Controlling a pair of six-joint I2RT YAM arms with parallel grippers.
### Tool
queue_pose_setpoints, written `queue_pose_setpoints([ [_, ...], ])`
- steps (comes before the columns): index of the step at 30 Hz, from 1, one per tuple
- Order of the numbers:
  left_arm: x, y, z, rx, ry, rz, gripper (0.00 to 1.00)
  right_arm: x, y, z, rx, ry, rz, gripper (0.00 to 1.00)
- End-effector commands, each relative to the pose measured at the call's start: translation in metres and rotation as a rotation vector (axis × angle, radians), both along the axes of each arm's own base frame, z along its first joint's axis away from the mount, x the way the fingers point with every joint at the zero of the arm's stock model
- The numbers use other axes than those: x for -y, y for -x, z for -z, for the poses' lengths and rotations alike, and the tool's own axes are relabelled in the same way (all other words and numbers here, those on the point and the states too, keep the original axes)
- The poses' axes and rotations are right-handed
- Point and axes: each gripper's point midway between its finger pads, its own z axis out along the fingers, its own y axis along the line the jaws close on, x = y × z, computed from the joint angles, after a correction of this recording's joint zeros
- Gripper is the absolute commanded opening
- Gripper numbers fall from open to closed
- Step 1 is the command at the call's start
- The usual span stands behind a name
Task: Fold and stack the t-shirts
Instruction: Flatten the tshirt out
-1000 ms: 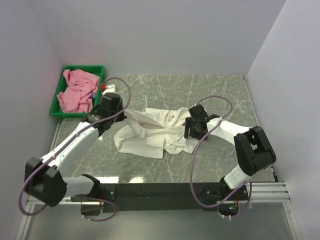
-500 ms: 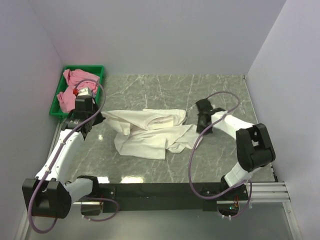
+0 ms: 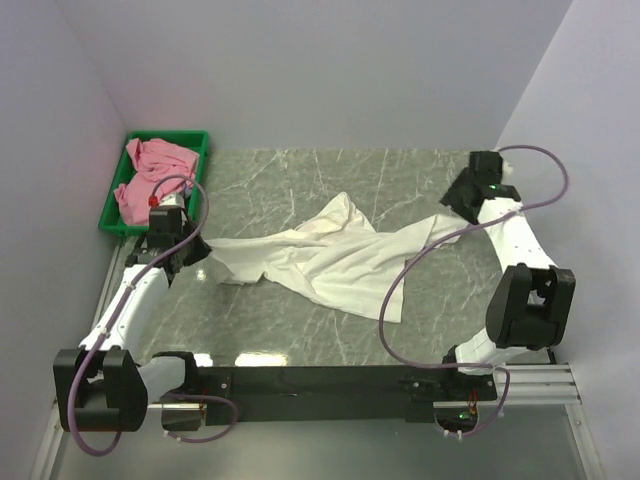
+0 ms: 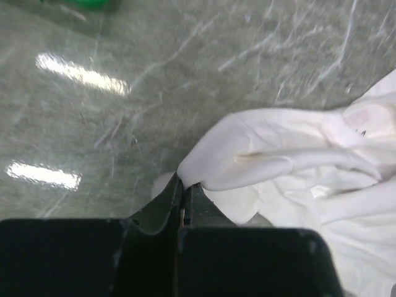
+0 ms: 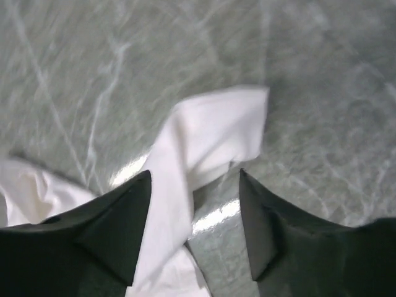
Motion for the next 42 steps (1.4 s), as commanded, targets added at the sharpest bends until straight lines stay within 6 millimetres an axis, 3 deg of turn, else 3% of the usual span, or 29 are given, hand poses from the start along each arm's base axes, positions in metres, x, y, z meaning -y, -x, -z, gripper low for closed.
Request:
queue_pose_setpoints([
  [1, 0.014, -0.006, 0.004, 0.034, 0.075, 0.047, 0.01, -0.055, 0.0, -0.001, -0.007, -0.028, -0.166, 0.68],
  [2, 0.016, -0.005, 0.007, 0.026, 0.084, 0.055, 0.01, -0.082, 0.01, -0.002, -0.009, -0.024, -0.235, 0.72],
  [3, 0.019, -0.005, 0.008, 0.02, 0.094, 0.068, 0.01, -0.091, 0.03, 0.018, -0.062, -0.035, -0.256, 0.76],
  [5, 0.019, -0.004, 0.012, 0.008, 0.087, 0.073, 0.01, -0.116, 0.053, 0.024, -0.062, -0.063, -0.325, 0.78],
  [6, 0.018, -0.004, 0.012, 0.007, 0.084, 0.072, 0.01, -0.125, 0.072, 0.042, -0.113, -0.092, -0.357, 0.78],
  [9, 0.017, -0.004, 0.01, 0.014, 0.077, 0.065, 0.01, -0.151, 0.112, 0.068, -0.234, -0.08, -0.467, 0.76],
  [13, 0.008, -0.005, 0.007, 0.026, 0.04, 0.037, 0.01, -0.163, 0.148, 0.099, -0.353, -0.09, -0.503, 0.75],
  [18, 0.005, -0.002, 0.008, 0.028, 0.03, 0.023, 0.01, -0.168, 0.171, 0.119, -0.441, -0.07, -0.519, 0.75],
  [23, 0.003, -0.004, 0.007, 0.028, 0.021, 0.017, 0.01, -0.174, 0.177, 0.132, -0.508, -0.034, -0.538, 0.75],
  [26, 0.002, -0.004, 0.007, 0.028, 0.015, 0.008, 0.01, -0.176, 0.183, 0.139, -0.56, -0.01, -0.549, 0.68],
  [29, -0.001, -0.005, 0.006, 0.037, 0.045, -0.011, 0.01, -0.172, 0.181, 0.145, -0.59, 0.021, -0.537, 0.46],
  [30, 0.002, -0.006, 0.004, 0.042, 0.067, -0.005, 0.01, -0.169, 0.177, 0.145, -0.578, 0.045, -0.527, 0.27],
  [32, 0.001, -0.011, 0.001, 0.046, 0.088, -0.015, 0.01, -0.163, 0.169, 0.145, -0.57, 0.075, -0.509, 0.07],
  [35, -0.005, -0.023, -0.006, 0.049, 0.103, -0.032, 0.01, -0.129, 0.137, 0.135, -0.531, 0.108, -0.404, 0.0],
  [36, -0.008, -0.027, -0.003, 0.037, 0.11, -0.041, 0.01, -0.105, 0.114, 0.123, -0.486, 0.094, -0.313, 0.0],
  [38, -0.013, -0.038, -0.014, 0.055, 0.123, -0.05, 0.01, -0.069, 0.088, 0.107, -0.427, 0.078, -0.198, 0.0],
  [39, -0.013, -0.042, -0.011, 0.042, 0.134, -0.056, 0.01, -0.056, 0.063, 0.086, -0.35, 0.069, -0.147, 0.0],
  [40, -0.01, -0.044, -0.012, 0.04, 0.151, -0.049, 0.01, -0.023, 0.054, 0.074, -0.31, 0.057, -0.042, 0.0],
  [42, 0.0, -0.045, -0.009, 0.029, 0.2, -0.019, 0.01, -0.005, 0.03, 0.053, -0.237, 0.035, 0.009, 0.0],
])
